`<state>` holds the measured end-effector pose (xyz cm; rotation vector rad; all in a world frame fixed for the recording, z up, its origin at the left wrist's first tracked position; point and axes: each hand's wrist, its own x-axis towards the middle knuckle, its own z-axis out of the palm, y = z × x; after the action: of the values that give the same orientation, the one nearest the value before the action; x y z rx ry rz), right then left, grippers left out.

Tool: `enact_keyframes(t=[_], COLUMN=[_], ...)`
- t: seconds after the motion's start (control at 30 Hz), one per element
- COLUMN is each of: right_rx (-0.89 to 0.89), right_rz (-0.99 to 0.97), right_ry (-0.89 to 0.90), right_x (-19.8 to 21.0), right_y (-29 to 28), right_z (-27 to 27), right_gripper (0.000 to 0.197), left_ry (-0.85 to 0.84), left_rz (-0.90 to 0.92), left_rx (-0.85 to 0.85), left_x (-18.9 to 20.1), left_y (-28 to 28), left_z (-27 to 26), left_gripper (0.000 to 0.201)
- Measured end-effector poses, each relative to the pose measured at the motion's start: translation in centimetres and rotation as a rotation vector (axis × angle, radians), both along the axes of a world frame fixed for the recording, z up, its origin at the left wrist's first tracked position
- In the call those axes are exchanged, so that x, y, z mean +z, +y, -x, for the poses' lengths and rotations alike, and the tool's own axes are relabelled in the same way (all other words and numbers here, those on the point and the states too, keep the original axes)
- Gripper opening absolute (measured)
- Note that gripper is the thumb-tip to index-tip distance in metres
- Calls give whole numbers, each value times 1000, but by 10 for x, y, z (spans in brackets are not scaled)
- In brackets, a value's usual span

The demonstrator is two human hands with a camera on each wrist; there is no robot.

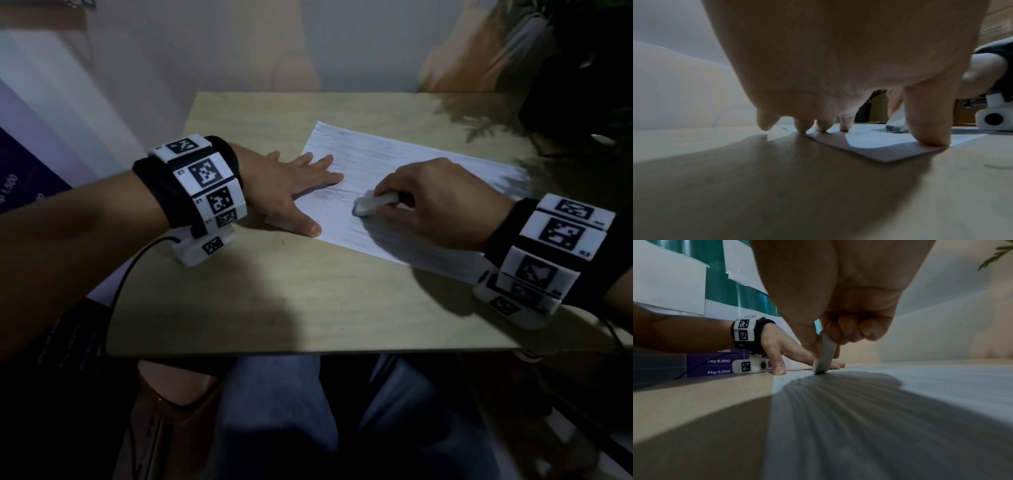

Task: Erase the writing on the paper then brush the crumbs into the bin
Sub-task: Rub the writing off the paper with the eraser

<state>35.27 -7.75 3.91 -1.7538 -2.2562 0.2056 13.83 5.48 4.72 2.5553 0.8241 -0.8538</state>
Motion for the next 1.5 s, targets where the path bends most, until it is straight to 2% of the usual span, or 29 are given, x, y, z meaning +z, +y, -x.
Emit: enact_keyframes(t=[0.1,0.23,0.33,0.4,0.47,0.57,0.63,0.73,0.8,0.87,0.93,1.03,1.1,1.23,1.33,1.4,1.5], right_rx=[49,-11,10,55,37,-26,-2,91,57,-19,-35,75,66,-48,30,41,-15], right_rz=[8,58,52,140,170,56,49,190,176,84,18,112,192,56,83,159,81], right_ry=[9,82,60,102,128,49,29,101,97,33,-9,39,92,9,-9,47,51], right_x=[-6,-1,1,3,3,0,0,3,2,-1,-3,0,3,-4,-7,-3,-1], right_y=[-4,-2,-4,-9,-9,-2,-4,-12,-9,-3,-3,-10,-11,-3,-7,-9,-5], right_z=[7,6,6,12,13,4,4,12,11,5,3,10,12,1,4,7,6], right_gripper=[38,55,43,40,50,67,60,46,50,56,55,44,43,58,49,47,42], left_ry=[1,1,-12,-17,-22,-24,-21,-13,-13,-14,-11,-10,-13,-10,-7,-6,-5], left_rz=[0,-10,-16,-19,-24,-26,-27,-26,-27,-27,-26,-23,-23,-22,-16,-13,-13], left_rx=[-7,-6,-10,-9,-5,-6,-8,-5,-4,-7,-6,-5,-2,-3,-2,-2,-1], left_x=[0,-1,-4,-5,-4,-4,-4,-4,-3,-3,-3,-2,-2,-2,-1,0,0], left_y=[0,1,3,3,2,2,3,2,2,2,2,1,1,2,1,0,0], left_z=[0,0,2,2,1,1,1,0,0,0,0,0,1,0,0,-1,0], left_gripper=[112,113,109,106,103,101,102,102,102,102,102,102,103,103,102,102,103])
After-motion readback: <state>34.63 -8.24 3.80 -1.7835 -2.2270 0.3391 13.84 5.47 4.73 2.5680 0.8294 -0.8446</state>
